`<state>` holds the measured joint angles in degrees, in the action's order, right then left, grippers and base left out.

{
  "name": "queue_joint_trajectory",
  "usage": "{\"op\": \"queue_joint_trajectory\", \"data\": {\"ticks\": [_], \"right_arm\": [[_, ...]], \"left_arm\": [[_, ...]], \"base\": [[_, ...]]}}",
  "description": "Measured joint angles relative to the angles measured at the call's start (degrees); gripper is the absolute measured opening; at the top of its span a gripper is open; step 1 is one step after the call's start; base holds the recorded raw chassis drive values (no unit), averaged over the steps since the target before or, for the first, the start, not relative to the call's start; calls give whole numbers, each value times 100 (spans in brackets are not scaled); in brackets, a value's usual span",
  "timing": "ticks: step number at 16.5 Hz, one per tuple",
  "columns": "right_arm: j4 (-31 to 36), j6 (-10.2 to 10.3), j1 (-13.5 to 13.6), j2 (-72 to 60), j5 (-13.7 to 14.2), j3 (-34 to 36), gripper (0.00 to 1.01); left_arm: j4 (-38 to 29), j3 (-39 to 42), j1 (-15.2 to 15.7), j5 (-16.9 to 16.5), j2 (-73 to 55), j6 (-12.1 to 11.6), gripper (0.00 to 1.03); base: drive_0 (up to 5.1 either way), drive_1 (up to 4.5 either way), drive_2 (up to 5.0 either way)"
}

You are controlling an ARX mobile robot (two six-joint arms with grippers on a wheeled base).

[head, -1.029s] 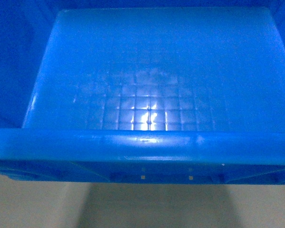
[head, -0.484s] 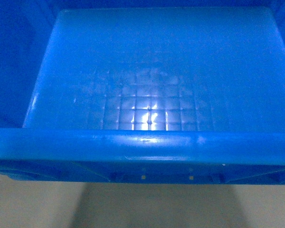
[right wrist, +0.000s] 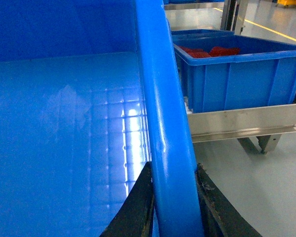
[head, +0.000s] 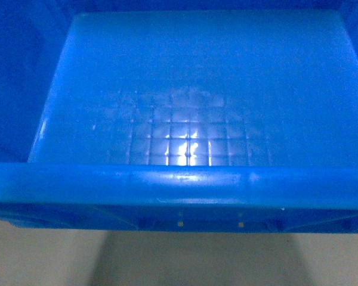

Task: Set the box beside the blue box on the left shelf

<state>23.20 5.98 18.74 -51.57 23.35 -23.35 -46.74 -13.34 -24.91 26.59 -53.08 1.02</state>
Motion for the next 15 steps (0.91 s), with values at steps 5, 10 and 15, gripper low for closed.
{"op": "queue_joint_trajectory", "data": {"ticks": [5, 10, 15], "right_arm": [[2, 2, 0, -2, 0, 0, 14], [4, 0, 0, -7, 0, 0, 14], [11, -2, 0, -7, -4, 0, 14]], "left_arm": [[-4, 0, 0, -2, 0, -4, 10], [-4, 0, 0, -2, 0, -2, 10], [-2, 0, 0, 2, -2, 0, 10]], "base": [[4, 412, -403], [17, 424, -391], [19, 427, -389]]}}
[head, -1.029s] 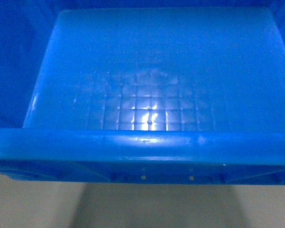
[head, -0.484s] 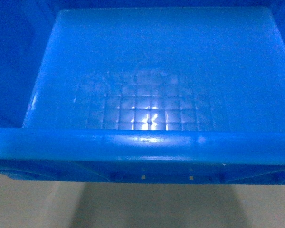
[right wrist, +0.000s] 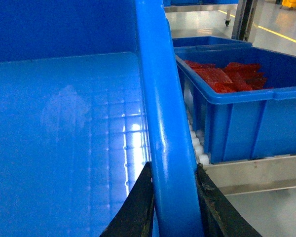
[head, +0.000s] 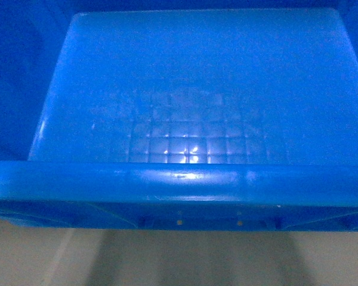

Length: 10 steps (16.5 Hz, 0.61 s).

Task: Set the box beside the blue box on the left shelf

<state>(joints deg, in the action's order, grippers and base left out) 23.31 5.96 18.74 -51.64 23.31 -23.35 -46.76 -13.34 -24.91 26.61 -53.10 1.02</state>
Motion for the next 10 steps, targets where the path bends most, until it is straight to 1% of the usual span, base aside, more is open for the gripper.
{"op": "queue_joint_trajectory", "data": {"ticks": [10], "right_arm": [[-2, 0, 0, 0, 4, 0, 14]], "left_arm": [[-7, 0, 0, -4, -2, -2, 10]], "base": [[7, 414, -401]]}}
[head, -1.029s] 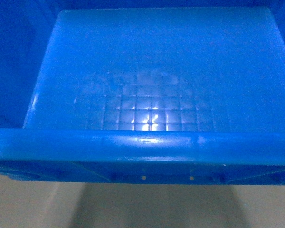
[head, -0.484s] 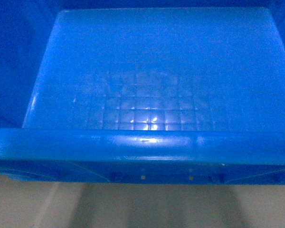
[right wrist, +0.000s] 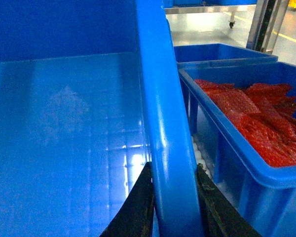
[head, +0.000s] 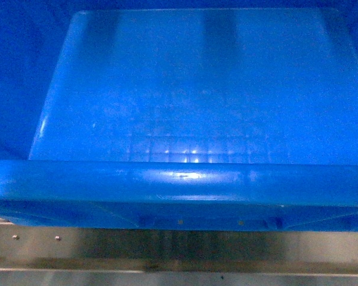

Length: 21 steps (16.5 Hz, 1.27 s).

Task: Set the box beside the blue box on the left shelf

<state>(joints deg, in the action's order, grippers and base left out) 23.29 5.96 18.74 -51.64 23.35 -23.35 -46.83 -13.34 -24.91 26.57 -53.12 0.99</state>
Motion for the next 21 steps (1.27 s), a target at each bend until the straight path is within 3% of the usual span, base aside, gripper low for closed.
{"op": "queue_joint_trajectory", "data": {"ticks": [5, 21], "right_arm": [[-7, 0, 0, 0, 0, 0, 14], [-7, 0, 0, -11, -4, 0, 14]], "left_arm": [[4, 0, 0, 2, 2, 0, 10], [2, 0, 0, 0, -15, 4, 10]], "base": [[-5, 405, -415], [0, 0, 0]]}}
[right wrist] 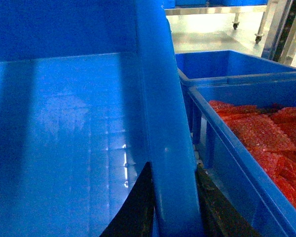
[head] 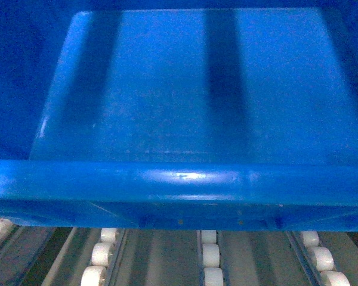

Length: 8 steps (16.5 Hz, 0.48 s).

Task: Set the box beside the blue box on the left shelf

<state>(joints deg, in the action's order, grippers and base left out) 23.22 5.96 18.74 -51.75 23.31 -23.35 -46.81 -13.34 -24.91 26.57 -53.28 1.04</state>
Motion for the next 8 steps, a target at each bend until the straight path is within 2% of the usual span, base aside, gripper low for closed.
{"op": "queue_joint_trajectory", "data": {"ticks": [8], "right_arm": [[2, 0, 0, 0, 0, 0, 14]], "left_arm": [[0, 0, 0, -2, 0, 0, 10]], "base": [[0, 0, 0]]}}
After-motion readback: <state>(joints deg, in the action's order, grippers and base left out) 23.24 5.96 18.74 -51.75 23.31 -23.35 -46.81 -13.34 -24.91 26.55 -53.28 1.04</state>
